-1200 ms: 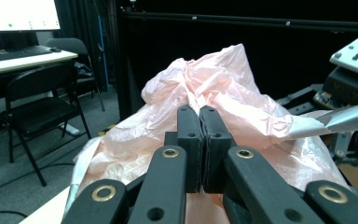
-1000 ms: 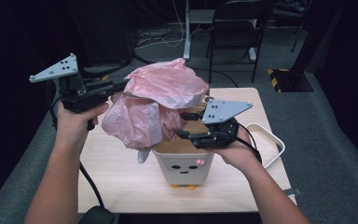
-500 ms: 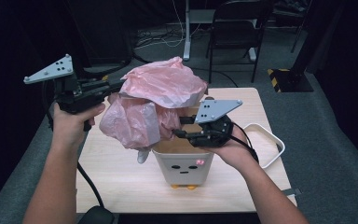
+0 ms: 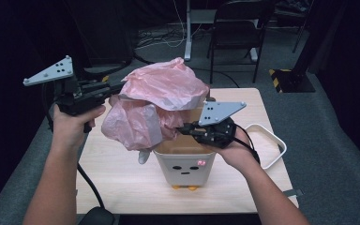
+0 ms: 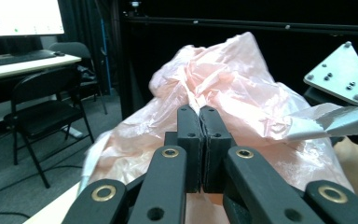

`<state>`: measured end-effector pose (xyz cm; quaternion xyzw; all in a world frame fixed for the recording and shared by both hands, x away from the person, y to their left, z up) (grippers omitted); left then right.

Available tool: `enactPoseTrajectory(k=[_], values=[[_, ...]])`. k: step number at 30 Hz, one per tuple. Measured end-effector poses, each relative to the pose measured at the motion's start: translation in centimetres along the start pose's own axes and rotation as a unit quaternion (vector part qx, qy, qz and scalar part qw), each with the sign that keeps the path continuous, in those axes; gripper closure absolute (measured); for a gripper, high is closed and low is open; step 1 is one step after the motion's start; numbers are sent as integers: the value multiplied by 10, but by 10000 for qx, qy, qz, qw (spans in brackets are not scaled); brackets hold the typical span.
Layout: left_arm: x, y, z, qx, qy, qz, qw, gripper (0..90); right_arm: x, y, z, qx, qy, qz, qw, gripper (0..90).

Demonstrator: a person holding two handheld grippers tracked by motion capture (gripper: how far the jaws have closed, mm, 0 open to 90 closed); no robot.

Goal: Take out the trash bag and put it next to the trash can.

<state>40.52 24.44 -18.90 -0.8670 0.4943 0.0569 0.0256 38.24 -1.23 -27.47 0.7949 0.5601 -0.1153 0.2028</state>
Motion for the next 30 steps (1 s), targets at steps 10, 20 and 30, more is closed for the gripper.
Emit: enactPoseTrajectory(k=[10,20,30], values=[[6,12,-8,108,169,144,9997,884,-12,2,-13,-39,388,206,9990,890],[2,15,-21,230,190,54,9995,884,-17,5,-25,-11,582,173,9982,889],[-12,17,-26,326,215,-83,9992,884,-13,4,-41,29,793,14,9968,890]])
Point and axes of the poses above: each handheld gripper's, and its own axes: x roughly forward along the jaws, z roughly out of its underside, y roughly to its right, the point moved 5 cm from there along x, roughly forward along the jaws, and after that the axes turned 2 degrees about -z, right-handed, at the moved point
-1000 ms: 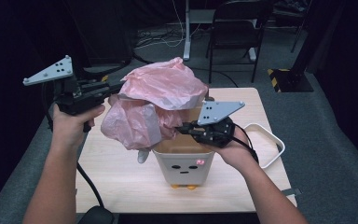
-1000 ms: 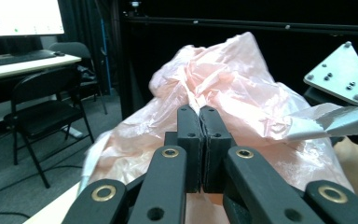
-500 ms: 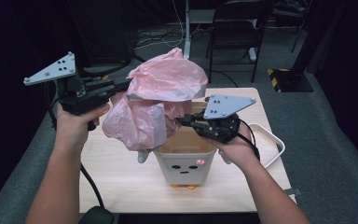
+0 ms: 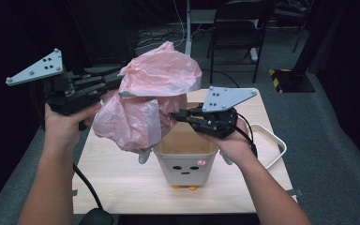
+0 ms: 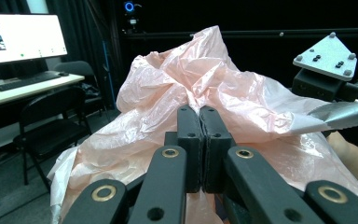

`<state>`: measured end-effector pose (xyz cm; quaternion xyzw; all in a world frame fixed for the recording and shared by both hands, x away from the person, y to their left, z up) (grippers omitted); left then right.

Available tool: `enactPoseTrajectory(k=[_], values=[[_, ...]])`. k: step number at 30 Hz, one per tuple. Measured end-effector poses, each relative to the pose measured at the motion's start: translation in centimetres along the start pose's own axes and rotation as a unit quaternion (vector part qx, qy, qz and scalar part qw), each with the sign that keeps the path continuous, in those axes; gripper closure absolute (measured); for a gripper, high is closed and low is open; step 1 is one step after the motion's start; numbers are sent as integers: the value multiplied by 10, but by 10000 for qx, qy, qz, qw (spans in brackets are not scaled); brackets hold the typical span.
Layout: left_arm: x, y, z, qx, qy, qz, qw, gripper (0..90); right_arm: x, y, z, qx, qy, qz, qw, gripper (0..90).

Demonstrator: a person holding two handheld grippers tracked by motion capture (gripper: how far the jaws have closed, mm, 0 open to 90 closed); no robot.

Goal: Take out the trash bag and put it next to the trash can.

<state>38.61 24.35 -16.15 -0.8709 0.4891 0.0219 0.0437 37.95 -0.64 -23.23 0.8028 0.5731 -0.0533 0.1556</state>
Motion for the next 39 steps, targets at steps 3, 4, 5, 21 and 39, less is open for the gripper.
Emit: enactPoseTrajectory(k=[3,4,5,21,39], values=[[-5,-1,0,15,10,-51,10000,884,5,-2,-4,24,36,-63,10000,890],[-6,-1,0,12,18,-70,10000,884,6,-2,-5,24,45,-90,9999,890],[-8,-1,0,13,22,-92,10000,884,8,-2,-6,21,58,-95,9999,891],[-30,-8,1,-2,67,-338,9994,884,32,-8,-17,115,121,-367,9992,890],[-60,-18,13,-142,128,-631,9978,884,62,-15,-21,88,-96,-599,9981,886]])
Point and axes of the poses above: each handheld gripper's, and its own axes: x roughly forward along the jaws, z roughly out of its underside, y roughly to its right, the point moved 5 cm from there along x, roughly forward along the jaws, and after that the axes turned 2 degrees about -z, right-handed, at the moved point
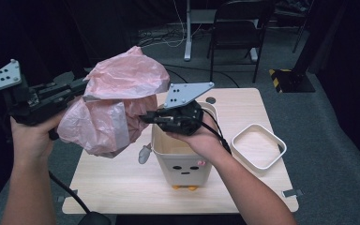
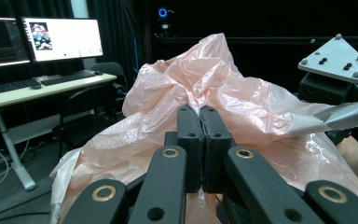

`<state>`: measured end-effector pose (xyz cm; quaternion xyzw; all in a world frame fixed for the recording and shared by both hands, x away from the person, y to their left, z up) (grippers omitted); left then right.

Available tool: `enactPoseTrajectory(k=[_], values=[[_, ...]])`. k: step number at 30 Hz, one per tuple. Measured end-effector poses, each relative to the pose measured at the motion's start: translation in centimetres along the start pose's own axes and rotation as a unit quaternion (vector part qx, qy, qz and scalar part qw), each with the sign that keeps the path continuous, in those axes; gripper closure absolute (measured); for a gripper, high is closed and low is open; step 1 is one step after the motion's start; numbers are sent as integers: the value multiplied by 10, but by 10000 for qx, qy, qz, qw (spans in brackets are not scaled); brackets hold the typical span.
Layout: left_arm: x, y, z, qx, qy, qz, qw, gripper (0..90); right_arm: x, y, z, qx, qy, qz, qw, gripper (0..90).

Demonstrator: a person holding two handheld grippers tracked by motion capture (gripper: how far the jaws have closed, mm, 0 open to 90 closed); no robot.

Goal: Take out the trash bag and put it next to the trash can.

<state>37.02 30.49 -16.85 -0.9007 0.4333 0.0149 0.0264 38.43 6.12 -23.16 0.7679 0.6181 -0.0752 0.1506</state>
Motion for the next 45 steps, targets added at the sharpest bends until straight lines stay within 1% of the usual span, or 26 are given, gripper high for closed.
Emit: enactPoseTrajectory(k=[5,9,14,16,20,22,24,26,28,30,32,34,36,38,39,41,43,45], values=[[-7,-3,2,-30,-5,-74,10000,884,8,-1,-2,-26,-94,-36,9999,885],[-11,-6,5,-65,1,-126,9999,884,13,-4,-3,-91,-144,-41,9998,884],[-15,-10,7,-121,11,-188,9997,883,17,-4,-3,-91,-191,-58,9998,874],[-16,-11,7,-150,25,-216,9997,884,17,-4,-3,-71,-215,-40,9997,856],[-16,-15,9,-213,31,-250,9995,884,16,-6,-3,-138,-279,23,9995,787],[-15,-16,10,-222,39,-228,9995,884,15,-6,-4,-217,-295,80,9993,766],[-13,-16,13,-228,21,-222,9995,884,12,-7,-3,-220,-329,107,9992,745],[-13,-18,13,-276,52,-221,9994,884,10,-7,-4,-205,-301,170,9992,712],[-12,-20,15,-284,7,-228,9993,884,7,-6,-4,-164,-278,209,9993,693],[-10,-21,17,-282,-89,-235,9993,884,3,-4,-4,-131,-232,236,9994,683],[-7,-23,23,-246,-258,-286,9990,883,1,-3,-3,-121,-206,266,9994,676],[-5,-26,30,-241,-377,-321,9985,883,-2,-3,-3,-107,-177,290,9994,669],[-5,-30,36,-314,-387,-328,9982,883,-6,-3,-2,-107,-171,308,9993,663],[-7,-35,43,-352,-443,-425,9975,883,-8,-3,0,-98,-186,327,9992,654],[-8,-38,47,-410,-441,-457,9971,883,-9,-3,1,-97,-190,335,9992,651],[-10,-43,53,-485,-467,-477,9966,883,-12,-3,2,-87,-198,358,9991,649],[-9,-45,60,-552,-454,-428,9965,882,-15,-3,4,-73,-190,375,9991,641],[-7,-45,66,-557,-505,-411,9963,882,-19,-3,5,-58,-158,415,9990,629]])
Point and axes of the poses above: each handheld gripper's, and its own axes: x roughly forward along the jaws, z roughly out of its underside, y roughly to its right, the point moved 5 cm from there along x, roughly forward along the jaws, and after that the axes turned 2 degrees about -z, right-handed, at the moved point
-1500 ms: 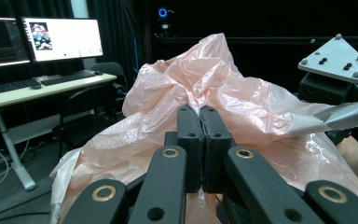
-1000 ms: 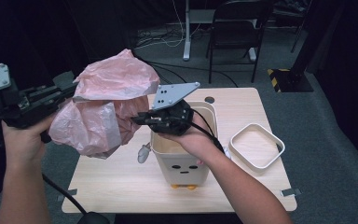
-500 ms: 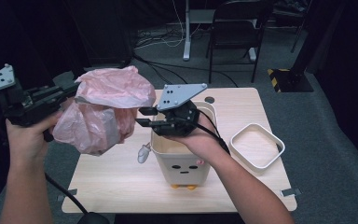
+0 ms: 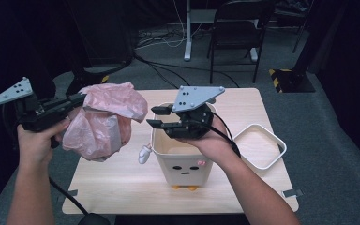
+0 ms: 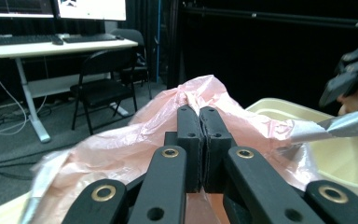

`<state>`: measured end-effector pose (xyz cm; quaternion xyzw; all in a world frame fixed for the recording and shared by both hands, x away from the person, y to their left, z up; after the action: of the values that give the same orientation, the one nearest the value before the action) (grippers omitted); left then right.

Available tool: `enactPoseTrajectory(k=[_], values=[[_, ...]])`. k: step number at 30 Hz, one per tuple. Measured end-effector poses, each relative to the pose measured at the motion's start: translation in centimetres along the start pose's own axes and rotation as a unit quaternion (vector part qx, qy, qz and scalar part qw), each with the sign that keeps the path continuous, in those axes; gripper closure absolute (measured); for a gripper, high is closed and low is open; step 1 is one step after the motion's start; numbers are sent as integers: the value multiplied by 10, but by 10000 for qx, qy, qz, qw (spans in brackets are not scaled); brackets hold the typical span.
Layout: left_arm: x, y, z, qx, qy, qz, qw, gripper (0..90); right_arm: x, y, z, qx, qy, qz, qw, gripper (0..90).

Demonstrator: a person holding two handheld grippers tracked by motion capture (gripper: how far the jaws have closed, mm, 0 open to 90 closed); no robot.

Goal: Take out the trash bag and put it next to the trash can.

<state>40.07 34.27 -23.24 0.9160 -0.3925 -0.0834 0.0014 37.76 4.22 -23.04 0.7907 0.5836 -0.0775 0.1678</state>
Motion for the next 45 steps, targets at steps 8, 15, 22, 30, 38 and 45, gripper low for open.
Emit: enactPoseTrajectory(k=[8,15,22,30,38,45], values=[[11,-2,23,30,-131,67,9999,882,-13,1,4,84,26,148,9999,615],[18,-11,46,-118,-252,-60,9996,881,-23,5,10,198,71,280,9994,589],[23,-15,57,-189,-270,-144,9994,877,-32,6,15,230,148,247,9993,534],[34,-17,71,-161,-415,-323,9985,876,-42,9,24,290,143,369,9988,540],[47,-21,87,-120,-602,-497,9969,876,-50,12,34,387,135,428,9982,541],[56,-25,101,-89,-764,-604,9952,875,-59,15,44,529,142,478,9974,543]])
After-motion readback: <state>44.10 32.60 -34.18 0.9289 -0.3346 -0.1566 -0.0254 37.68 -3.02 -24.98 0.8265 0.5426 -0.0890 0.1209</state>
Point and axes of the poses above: each handheld gripper's, and its own axes: x roughly forward along the jaws, z roughly out of its underside, y roughly to its right, the point moved 5 cm from there along x, roughly forward along the jaws, and after that the axes turned 2 degrees about -z, right-handed, at the moved point
